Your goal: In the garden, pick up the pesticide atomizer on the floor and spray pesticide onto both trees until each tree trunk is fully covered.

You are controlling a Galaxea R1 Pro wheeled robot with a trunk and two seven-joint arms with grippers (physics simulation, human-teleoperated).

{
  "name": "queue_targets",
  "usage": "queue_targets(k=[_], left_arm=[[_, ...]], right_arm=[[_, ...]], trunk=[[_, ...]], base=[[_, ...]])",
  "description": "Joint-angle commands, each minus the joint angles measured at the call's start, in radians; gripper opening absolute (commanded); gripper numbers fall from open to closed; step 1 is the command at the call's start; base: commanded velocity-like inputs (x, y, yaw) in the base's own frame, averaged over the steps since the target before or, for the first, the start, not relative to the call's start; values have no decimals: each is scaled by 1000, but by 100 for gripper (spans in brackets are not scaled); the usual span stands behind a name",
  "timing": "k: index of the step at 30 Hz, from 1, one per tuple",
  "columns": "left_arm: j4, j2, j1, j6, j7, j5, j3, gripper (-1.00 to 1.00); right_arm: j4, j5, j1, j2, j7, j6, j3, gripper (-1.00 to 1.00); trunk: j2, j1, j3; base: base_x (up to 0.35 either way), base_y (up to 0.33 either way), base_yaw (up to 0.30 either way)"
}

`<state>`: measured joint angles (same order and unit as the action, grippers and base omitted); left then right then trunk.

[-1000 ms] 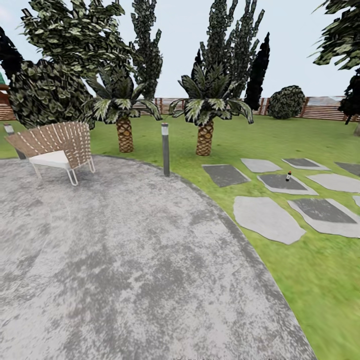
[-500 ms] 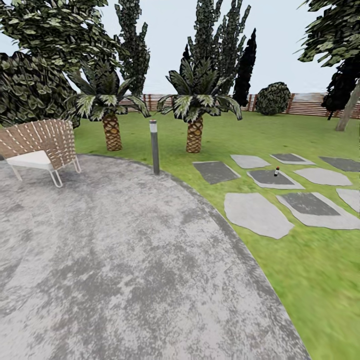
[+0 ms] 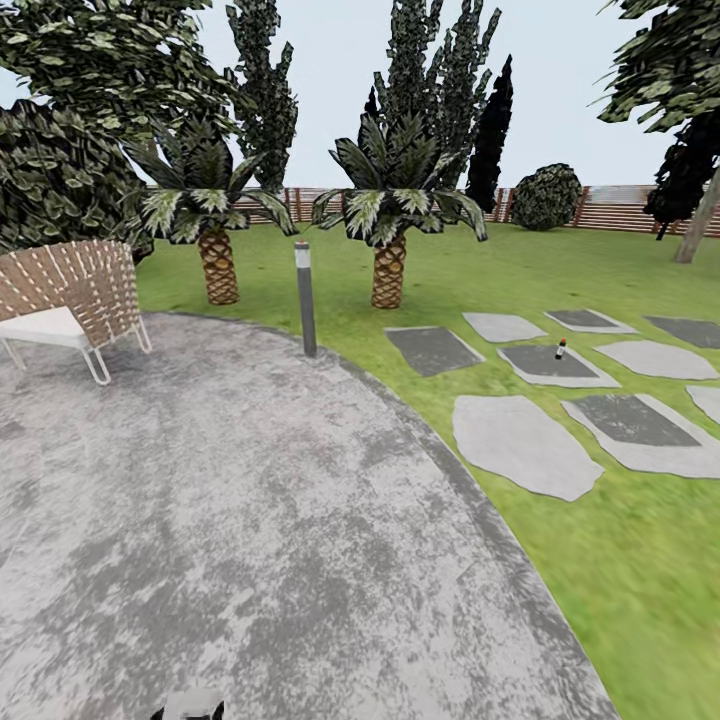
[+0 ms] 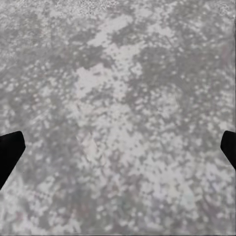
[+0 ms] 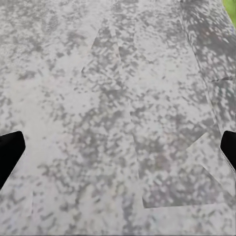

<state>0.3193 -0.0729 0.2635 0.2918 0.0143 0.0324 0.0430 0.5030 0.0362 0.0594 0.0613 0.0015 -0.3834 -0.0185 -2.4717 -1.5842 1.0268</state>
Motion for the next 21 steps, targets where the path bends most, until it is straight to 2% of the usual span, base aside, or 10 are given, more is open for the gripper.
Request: queue_targets(k=[1,3,7,14,21], left_arm=[[26,0,5,2,1,3,0,100],[56,0,10,3,1,4,0,100],[85,11,54,-1,-1,-4,-7,100],[58,0,60,-5,9,-1,-2,100],[0,3,59,-1,23,2,-1,100]], right_arm=[[-1,3,0,0,0,-3,0,100],[-1,3,0,0,0,-3,0,100],[-1,2,0,0,-1,-3,0,100],[-1,1,0,2,-4,-4,0,100],[-3,1,0,2,-5,-4,-2,100]], trunk=[[0,0,1],[0,0,1],[0,0,1],[0,0,1],[0,0,1]], base=[[339,0,0],[340,0,0],[340,0,0],[340,0,0],[340,0,0]])
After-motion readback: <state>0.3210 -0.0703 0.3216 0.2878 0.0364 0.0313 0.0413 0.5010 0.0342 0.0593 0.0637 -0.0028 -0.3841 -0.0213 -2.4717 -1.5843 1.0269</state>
